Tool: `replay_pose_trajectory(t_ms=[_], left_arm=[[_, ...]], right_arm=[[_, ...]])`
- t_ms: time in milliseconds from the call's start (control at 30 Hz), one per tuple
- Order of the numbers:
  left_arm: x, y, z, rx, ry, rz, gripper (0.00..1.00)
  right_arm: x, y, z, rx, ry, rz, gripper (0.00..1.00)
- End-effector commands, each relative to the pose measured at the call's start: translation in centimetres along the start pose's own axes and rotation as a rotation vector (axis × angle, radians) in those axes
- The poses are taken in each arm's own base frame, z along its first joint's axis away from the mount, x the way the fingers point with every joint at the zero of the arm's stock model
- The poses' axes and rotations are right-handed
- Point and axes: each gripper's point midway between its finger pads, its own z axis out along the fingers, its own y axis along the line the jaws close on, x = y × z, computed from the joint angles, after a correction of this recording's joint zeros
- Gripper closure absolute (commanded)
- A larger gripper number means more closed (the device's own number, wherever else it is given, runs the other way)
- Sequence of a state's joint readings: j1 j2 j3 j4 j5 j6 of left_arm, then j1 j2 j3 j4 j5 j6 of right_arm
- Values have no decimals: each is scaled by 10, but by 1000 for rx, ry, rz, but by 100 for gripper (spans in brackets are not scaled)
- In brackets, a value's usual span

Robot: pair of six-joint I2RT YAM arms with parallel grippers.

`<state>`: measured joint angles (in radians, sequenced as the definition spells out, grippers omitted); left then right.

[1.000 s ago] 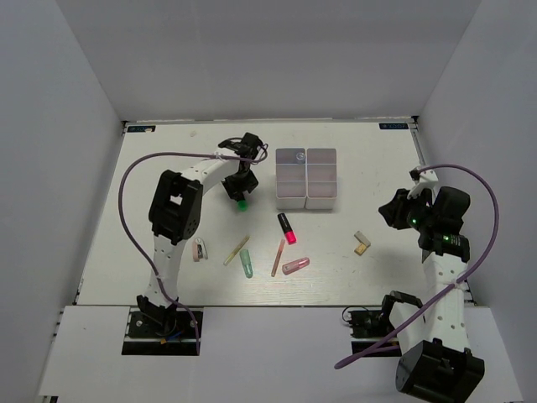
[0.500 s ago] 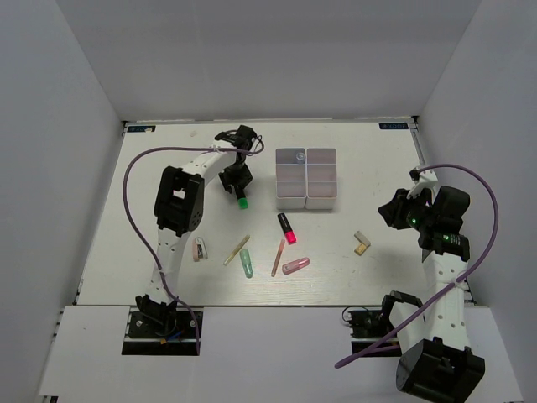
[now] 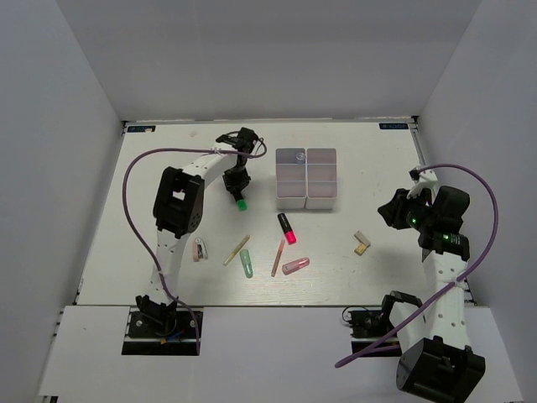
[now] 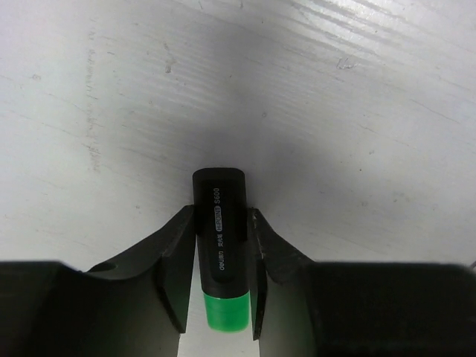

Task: Sort the stationery into containers
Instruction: Pick up the pen from the center of the board.

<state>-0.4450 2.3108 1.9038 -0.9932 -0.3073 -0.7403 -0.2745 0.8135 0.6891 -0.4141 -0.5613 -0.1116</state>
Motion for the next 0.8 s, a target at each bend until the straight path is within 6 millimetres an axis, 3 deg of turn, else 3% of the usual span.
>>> replay_pose_trajectory(t_ms=[0, 100, 133, 233, 267, 300, 333, 367, 400, 467, 500, 567, 600, 767], left_arm=[[41, 28, 18, -113, 100, 75, 86], [38, 27, 12, -87, 90, 63, 100], [39, 20, 7, -51, 99, 64, 100], [26, -2, -28, 69, 46, 126, 100], [9, -8, -54, 124, -22, 164, 100], [4, -13, -67, 140, -66, 186, 100], [5, -27, -92, 190, -116, 223, 100], [3, -31, -104, 217, -145, 266, 100], [-3, -47, -127, 286, -215, 308, 100], [-2, -70, -164, 424, -281, 390, 100], [-7, -84, -195, 513, -358, 422, 100], [4, -110, -216, 628, -415, 512, 100], [0, -122, -238, 700, -478, 575, 100], [-5, -166, -286, 856, -632, 691, 100]], right_arm=[[-6, 1, 2, -15, -27, -11, 70], [-6, 1, 1, -15, -29, -14, 70], [-5, 2, 1, -18, -27, -13, 70], [-5, 4, 2, -37, -29, -28, 66], [-3, 11, 1, -75, -24, -28, 59], [-3, 13, 1, -90, -24, -46, 59], [-2, 15, 0, -105, -20, -59, 61], [-1, 17, 0, -119, -15, -67, 73], [-1, 25, -1, -163, -20, -70, 100], [2, 30, -2, -199, -16, -86, 100], [0, 32, -2, -210, -22, -97, 100], [1, 34, -2, -225, -16, -92, 97], [1, 34, -2, -225, -16, -92, 84], [4, 33, 0, -230, -4, -80, 79]])
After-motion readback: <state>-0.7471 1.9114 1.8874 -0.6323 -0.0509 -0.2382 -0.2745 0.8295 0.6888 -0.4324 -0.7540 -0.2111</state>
